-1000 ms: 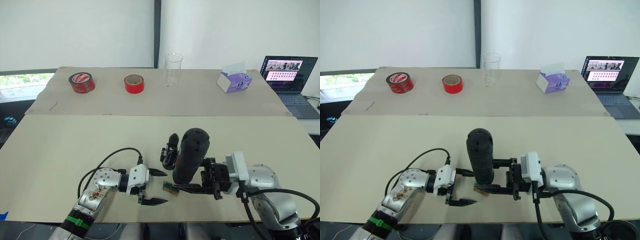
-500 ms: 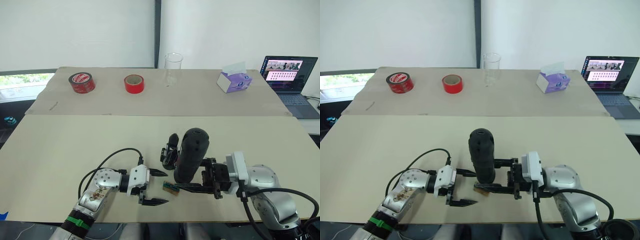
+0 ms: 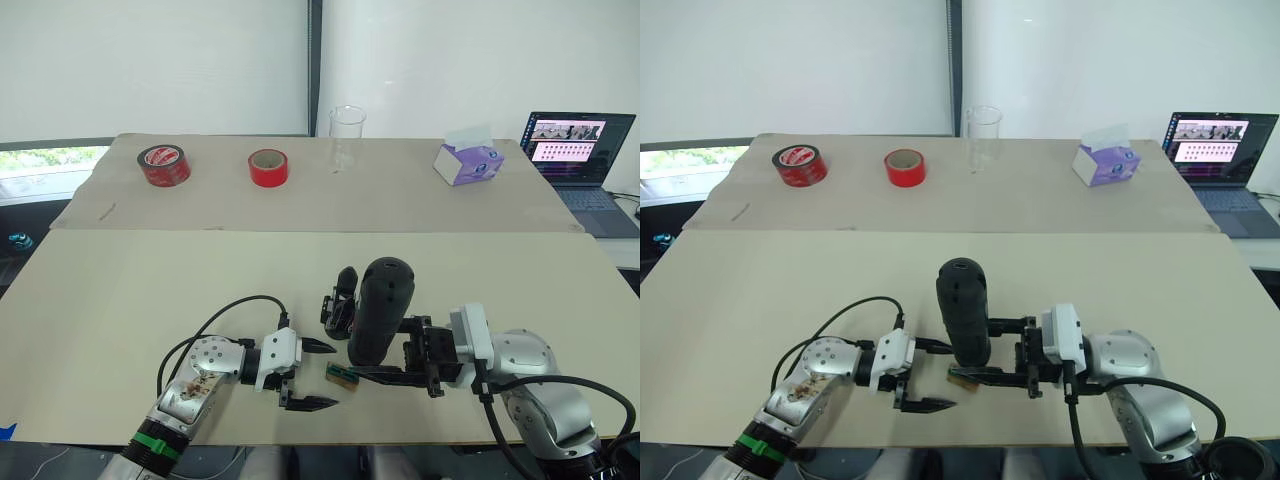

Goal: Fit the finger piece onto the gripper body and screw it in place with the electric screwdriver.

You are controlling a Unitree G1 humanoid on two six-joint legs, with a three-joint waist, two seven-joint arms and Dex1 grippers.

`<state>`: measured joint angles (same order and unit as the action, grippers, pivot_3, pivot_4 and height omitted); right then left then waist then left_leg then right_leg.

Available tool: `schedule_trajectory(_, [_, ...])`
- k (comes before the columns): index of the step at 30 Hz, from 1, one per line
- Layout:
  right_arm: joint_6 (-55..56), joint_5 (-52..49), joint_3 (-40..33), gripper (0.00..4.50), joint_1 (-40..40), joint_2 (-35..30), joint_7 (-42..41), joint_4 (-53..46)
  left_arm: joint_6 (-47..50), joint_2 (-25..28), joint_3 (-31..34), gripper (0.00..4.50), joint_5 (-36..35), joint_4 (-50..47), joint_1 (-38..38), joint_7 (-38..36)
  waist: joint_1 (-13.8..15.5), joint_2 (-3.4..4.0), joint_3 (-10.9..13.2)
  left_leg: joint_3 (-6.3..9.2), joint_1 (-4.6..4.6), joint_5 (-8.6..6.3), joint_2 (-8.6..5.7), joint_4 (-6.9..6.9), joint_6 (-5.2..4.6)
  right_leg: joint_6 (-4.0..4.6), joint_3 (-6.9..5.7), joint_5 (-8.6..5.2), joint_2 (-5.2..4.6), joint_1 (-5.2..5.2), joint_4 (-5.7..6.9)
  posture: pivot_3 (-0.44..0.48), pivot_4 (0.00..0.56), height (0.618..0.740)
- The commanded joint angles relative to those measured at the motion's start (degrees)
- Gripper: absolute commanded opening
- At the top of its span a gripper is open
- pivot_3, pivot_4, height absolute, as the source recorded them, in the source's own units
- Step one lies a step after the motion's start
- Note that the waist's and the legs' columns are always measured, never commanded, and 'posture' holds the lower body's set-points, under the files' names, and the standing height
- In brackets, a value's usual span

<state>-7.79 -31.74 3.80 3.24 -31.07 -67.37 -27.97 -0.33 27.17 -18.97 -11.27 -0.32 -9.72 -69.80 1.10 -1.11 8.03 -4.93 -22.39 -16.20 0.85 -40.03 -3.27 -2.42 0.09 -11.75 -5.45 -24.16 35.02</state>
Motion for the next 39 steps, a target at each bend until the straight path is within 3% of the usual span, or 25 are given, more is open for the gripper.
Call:
schedule_trajectory(1, [1.7,-1.5,-0.5,1.92,0.3,0.1,0.3,-2.3,-0.1,-0.2,-1.6,4.50,0.4,0.8,0.6,-0.2,0.0,0.00,0.0,0.00,0.00,0.00,0.00,0.00,0.00,0.00,0.00,0.00,0.00,0.00,0.00,0.000,0.150,0.740])
schedule_trajectory(39, [1.4,-1.2,0.7,1.92,0.5,-0.9,0.3,-1.5,1.0,-0.7,-3.2,4.50,1.0,-1.7,2.3,1.7,0.0,0.00,0.0,0.00,0.00,0.00,0.00,0.01,0.00,0.04,0.00,-0.02,-0.03,0.00,-0.01,0.000,0.150,0.740])
